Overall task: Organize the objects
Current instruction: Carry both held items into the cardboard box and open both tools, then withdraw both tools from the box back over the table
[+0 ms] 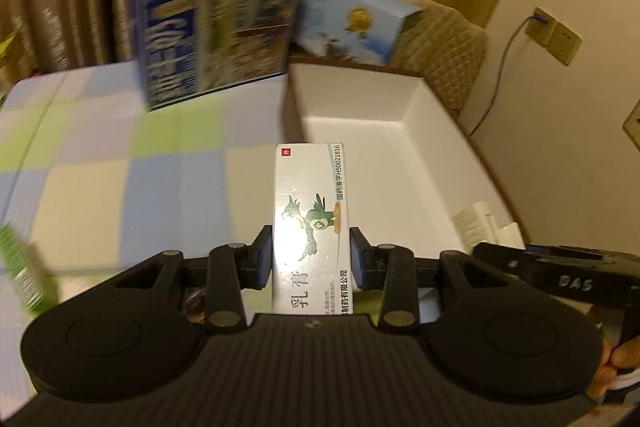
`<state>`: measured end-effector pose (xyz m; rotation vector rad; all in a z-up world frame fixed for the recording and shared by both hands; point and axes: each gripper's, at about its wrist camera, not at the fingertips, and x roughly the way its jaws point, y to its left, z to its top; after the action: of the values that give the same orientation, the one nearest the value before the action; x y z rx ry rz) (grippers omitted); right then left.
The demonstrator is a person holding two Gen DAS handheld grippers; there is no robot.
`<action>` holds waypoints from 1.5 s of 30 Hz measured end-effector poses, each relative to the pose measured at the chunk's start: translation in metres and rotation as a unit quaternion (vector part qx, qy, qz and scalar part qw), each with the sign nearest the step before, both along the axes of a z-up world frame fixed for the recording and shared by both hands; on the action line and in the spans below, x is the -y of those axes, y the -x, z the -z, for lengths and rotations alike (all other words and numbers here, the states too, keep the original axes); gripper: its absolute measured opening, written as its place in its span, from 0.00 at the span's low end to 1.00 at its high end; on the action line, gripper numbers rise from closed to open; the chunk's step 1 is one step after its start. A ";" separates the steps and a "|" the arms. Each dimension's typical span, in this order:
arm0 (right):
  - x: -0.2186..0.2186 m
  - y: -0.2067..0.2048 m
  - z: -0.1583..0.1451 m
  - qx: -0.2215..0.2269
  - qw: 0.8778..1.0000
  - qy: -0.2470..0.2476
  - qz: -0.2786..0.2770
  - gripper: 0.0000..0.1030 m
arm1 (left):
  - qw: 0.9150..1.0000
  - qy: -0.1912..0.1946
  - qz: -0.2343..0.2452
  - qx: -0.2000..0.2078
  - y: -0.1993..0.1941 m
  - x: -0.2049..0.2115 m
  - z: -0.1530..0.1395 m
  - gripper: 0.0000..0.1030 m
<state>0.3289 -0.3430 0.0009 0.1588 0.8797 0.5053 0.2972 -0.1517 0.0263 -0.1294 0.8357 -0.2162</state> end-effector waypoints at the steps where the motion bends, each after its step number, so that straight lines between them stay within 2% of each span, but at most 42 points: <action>1: 0.003 -0.007 0.000 0.002 1.000 0.001 0.001 0.36 | 1.000 0.000 0.005 0.001 -0.008 0.011 -0.001 0.32; 8: 0.007 -0.053 0.018 -0.013 0.999 0.036 0.002 0.36 | 0.999 -0.018 0.024 -0.035 -0.063 0.067 0.019 0.32; 15: -0.005 -0.083 0.050 -0.029 0.995 0.093 -0.023 0.36 | 0.995 -0.049 0.025 -0.084 -0.111 0.094 0.054 0.32; 23: -0.013 -0.106 0.079 -0.056 0.988 0.134 -0.048 0.36 | 0.988 -0.064 0.022 -0.135 -0.131 0.111 0.097 0.32; 30: -0.019 -0.115 0.095 -0.073 0.982 0.159 -0.068 0.36 | 0.983 -0.068 0.017 -0.173 -0.141 0.115 0.121 0.32; 36: -0.020 -0.123 0.102 -0.083 0.979 0.168 -0.081 0.36 | 0.980 -0.067 0.010 -0.187 -0.141 0.116 0.131 0.32; 42: -0.015 -0.131 0.101 -0.088 0.981 0.157 -0.078 0.37 | 0.983 -0.065 0.016 -0.172 -0.134 0.113 0.121 0.44; 45: -0.016 -0.126 0.096 -0.082 0.983 0.141 -0.080 0.43 | 0.986 -0.058 0.020 -0.153 -0.122 0.111 0.110 0.50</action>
<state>0.4548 -0.3265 -0.0949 -0.1334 1.1217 0.5164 0.4196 -0.2630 -0.0832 -0.0360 1.1552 -0.1875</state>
